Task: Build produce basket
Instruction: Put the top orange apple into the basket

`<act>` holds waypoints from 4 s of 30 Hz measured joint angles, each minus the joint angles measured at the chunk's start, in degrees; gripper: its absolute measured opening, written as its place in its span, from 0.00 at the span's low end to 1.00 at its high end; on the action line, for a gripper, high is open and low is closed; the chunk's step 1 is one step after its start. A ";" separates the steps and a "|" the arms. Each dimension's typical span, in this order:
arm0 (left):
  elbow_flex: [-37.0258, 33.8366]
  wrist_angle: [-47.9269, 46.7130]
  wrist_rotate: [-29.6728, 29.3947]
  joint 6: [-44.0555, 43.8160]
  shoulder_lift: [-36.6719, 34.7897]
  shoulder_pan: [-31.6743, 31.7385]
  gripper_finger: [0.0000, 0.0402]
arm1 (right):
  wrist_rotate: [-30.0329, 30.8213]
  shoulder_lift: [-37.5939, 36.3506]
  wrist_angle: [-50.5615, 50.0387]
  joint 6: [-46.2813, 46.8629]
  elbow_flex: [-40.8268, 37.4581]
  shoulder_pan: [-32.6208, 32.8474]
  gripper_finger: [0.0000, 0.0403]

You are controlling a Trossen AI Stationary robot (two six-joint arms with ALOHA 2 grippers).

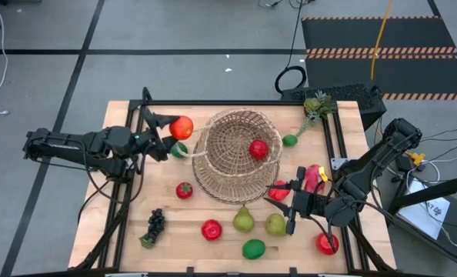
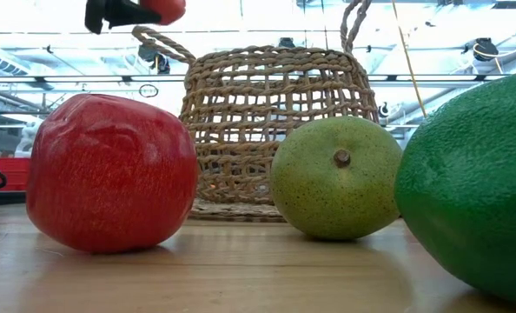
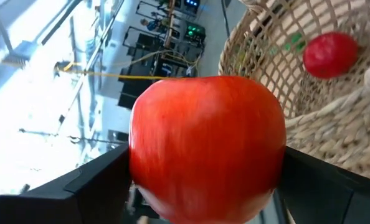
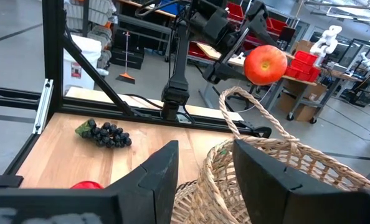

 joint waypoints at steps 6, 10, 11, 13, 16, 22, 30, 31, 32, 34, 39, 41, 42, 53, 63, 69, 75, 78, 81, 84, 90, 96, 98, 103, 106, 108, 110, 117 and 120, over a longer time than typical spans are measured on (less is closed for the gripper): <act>0.00 0.02 -0.01 9.05 0.00 0.00 0.88 | 0.00 0.00 -0.01 0.00 0.00 0.02 0.37; 0.00 0.01 0.51 14.81 0.00 0.04 0.88 | 0.00 0.00 0.00 0.00 0.00 0.01 0.37; 0.00 0.02 0.51 16.05 0.00 0.04 0.88 | 0.00 0.00 -0.01 0.00 0.00 0.00 0.37; 0.00 0.02 0.53 17.90 0.00 0.04 0.88 | 0.00 0.00 -0.02 0.00 0.00 0.00 0.37; 0.00 0.02 0.57 19.53 0.00 0.04 0.88 | 0.00 0.00 -0.02 0.00 0.00 0.00 0.37; 0.00 0.02 0.62 20.18 0.00 0.04 0.88 | 0.00 0.00 -0.01 0.00 0.00 0.00 0.37; 0.00 0.02 0.67 20.05 0.00 0.04 0.88 | 0.00 0.00 -0.02 -0.02 0.00 0.00 0.37; 0.00 0.02 0.67 19.83 0.00 0.04 0.88 | 0.00 0.00 -0.02 -0.02 0.00 0.00 0.37; 0.00 0.02 0.67 19.59 0.00 0.04 0.88 | 0.00 0.00 0.00 -0.02 0.00 0.00 0.37; 0.00 0.02 0.69 19.07 0.00 0.04 0.88 | 0.00 0.00 -0.02 -0.02 0.00 0.00 0.37; 0.00 0.02 0.69 15.15 0.00 0.04 0.88 | 0.00 0.00 -0.01 -0.02 0.00 0.00 0.37; 0.00 0.01 0.70 12.84 0.00 0.04 0.88 | 0.00 0.00 -0.02 -0.02 0.00 0.00 0.37; 0.00 0.00 0.69 11.60 0.00 0.04 0.88 | 0.00 0.00 0.00 -0.02 0.00 0.00 0.37; 0.00 -0.02 0.69 -7.42 0.00 0.04 0.88 | 0.00 0.00 -0.02 -0.01 0.00 0.00 0.37; 0.00 -0.04 0.69 -32.22 0.00 0.04 0.88 | 0.00 0.00 -0.01 0.00 0.00 0.00 0.37; 0.00 -0.09 0.69 -50.39 0.02 0.04 0.88 | -0.02 0.00 -0.02 1.02 0.00 0.00 0.37; 0.00 -0.11 0.69 -64.97 0.02 0.04 0.88 | -0.15 0.00 -0.01 4.20 -0.01 0.00 0.37; 0.00 -0.13 0.69 -71.16 0.02 0.04 0.88 | -0.15 0.00 0.17 5.84 -0.96 0.00 0.37; 0.00 -0.26 0.69 -77.88 0.02 0.04 0.88 | -0.17 0.00 0.96 7.79 -2.84 0.00 0.37; -0.02 -0.61 0.68 -84.36 0.02 0.04 0.88 | -0.15 0.00 3.03 9.74 -4.85 0.00 0.37; -0.02 -0.61 2.66 -93.68 0.04 0.04 0.88 | -0.18 0.02 13.31 9.47 -9.84 0.09 0.37; -0.02 -0.61 4.14 -99.40 0.03 0.00 0.88 | -0.21 0.02 23.80 9.57 -14.60 0.50 0.37; -0.02 -0.60 4.14 -100.54 0.02 0.00 0.88 | -0.20 0.02 25.25 10.97 -15.66 0.52 0.37; -0.02 -0.59 4.14 -103.29 0.02 0.00 0.88 | -0.28 0.28 25.31 15.73 -16.83 0.85 0.37; -0.02 -0.44 4.12 -99.96 0.03 0.04 0.88 | -0.28 1.08 25.22 15.93 -16.89 1.29 0.37; -0.02 0.33 4.12 -95.14 0.05 0.04 0.88 | -0.24 1.55 25.79 15.93 -16.90 1.44 0.37; -0.02 1.75 4.10 -91.11 0.37 0.04 0.88 | -0.24 1.77 26.07 15.47 -16.90 1.44 0.37; -0.07 12.67 9.25 -81.40 2.40 0.04 0.88 | -0.09 1.75 31.94 5.82 -16.90 1.36 0.37; 0.95 15.76 12.94 -77.84 5.05 0.21 0.88 | -0.06 1.49 35.93 -1.54 -16.90 1.17 0.37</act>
